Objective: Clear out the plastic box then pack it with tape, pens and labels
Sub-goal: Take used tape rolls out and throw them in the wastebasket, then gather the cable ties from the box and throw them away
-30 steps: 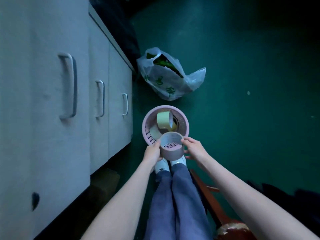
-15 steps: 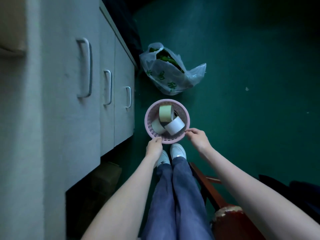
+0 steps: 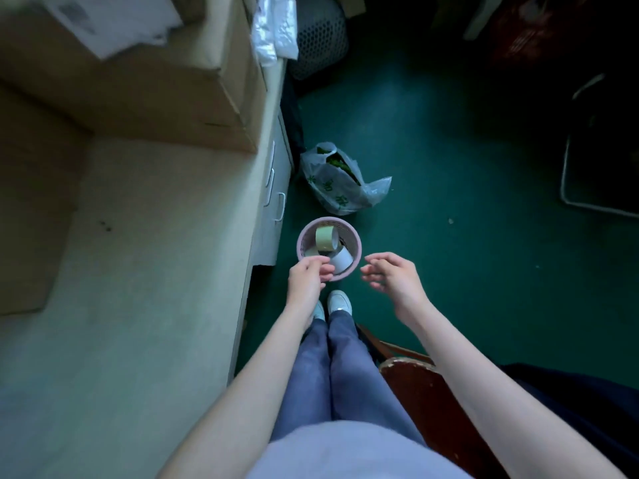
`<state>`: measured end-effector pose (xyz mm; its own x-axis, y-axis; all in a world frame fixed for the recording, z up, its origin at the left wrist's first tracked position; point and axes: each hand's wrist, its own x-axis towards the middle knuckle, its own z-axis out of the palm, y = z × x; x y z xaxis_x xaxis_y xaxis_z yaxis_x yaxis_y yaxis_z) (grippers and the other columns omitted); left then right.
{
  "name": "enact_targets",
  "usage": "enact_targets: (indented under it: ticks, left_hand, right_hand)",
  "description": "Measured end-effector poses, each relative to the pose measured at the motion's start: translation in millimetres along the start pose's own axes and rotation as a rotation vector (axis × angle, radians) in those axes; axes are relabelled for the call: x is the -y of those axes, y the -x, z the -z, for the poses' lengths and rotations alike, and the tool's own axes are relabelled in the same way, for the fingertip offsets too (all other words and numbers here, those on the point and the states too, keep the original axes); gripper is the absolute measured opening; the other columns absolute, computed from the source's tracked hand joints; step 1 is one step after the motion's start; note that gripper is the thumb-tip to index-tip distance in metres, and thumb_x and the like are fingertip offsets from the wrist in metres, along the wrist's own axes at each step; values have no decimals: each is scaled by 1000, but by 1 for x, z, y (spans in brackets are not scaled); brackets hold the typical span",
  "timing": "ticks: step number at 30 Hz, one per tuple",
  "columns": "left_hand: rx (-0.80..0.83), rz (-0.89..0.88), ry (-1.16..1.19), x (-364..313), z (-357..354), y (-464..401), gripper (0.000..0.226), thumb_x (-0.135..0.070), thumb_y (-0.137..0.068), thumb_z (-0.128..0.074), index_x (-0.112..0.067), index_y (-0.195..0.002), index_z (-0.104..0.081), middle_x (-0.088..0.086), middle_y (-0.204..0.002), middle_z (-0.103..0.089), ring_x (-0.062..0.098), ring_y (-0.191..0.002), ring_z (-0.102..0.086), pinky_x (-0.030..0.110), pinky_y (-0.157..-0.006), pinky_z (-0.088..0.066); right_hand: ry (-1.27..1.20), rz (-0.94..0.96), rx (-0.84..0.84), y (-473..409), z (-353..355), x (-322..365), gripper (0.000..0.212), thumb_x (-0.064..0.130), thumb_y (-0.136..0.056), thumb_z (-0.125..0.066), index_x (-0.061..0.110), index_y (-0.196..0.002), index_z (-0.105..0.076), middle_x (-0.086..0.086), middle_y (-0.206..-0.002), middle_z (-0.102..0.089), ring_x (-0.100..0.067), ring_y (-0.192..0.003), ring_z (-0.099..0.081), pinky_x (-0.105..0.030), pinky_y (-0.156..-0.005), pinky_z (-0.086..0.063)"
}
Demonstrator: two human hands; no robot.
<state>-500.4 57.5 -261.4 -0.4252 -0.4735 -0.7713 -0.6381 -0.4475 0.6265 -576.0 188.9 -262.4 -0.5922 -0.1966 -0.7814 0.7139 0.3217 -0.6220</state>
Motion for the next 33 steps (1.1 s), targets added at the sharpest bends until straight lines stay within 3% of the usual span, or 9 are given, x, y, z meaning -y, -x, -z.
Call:
enact_targets:
  ticks: [8, 12, 17, 23, 33]
  left_hand:
    - [-39, -203, 26, -29, 66, 103, 27, -3, -97, -40, -13, -87, -63, 1, -78, -65, 9, -66, -57, 9, -56, -44]
    - [-163, -286, 151, -38, 97, 143, 30, -3, -97, -40, -15, -83, -63, 0, -76, -65, 7, -65, -59, 16, -63, -44]
    - [-293, -378, 219, -34, 121, 188, 23, -3, -96, -43, -7, -89, -64, 0, -74, -65, 1, -62, -58, 10, -61, -45]
    - [-511, -458, 249, -14, 152, 227, 24, -4, -96, -45, -13, -87, -66, -2, -73, -67, 5, -66, -59, 14, -66, -45]
    - [-888, -551, 298, 40, 244, 294, 21, -5, -96, -47, -13, -88, -64, 4, -79, -66, 3, -68, -60, 9, -66, -44]
  right_hand:
    - [115, 257, 228, 103, -7, 50, 15, -4, -88, -51, 1, -91, -65, -10, -76, -67, -14, -64, -62, -17, -63, -50]
    - [105, 330, 340, 130, -22, 68, 15, -7, -89, -51, -1, -89, -65, -11, -72, -66, -15, -61, -62, -17, -63, -51]
    - [165, 356, 517, 157, -52, 78, 16, -10, -88, -51, -1, -88, -65, -5, -66, -68, -11, -59, -63, -16, -62, -51]
    - [298, 421, 772, 193, -99, 81, 19, -11, -90, -50, 2, -86, -64, -7, -69, -67, -12, -63, -64, -17, -65, -51]
    - [463, 590, 1075, 265, -189, 59, 22, -9, -92, -48, 4, -87, -65, -4, -70, -68, -16, -68, -64, -19, -69, -52]
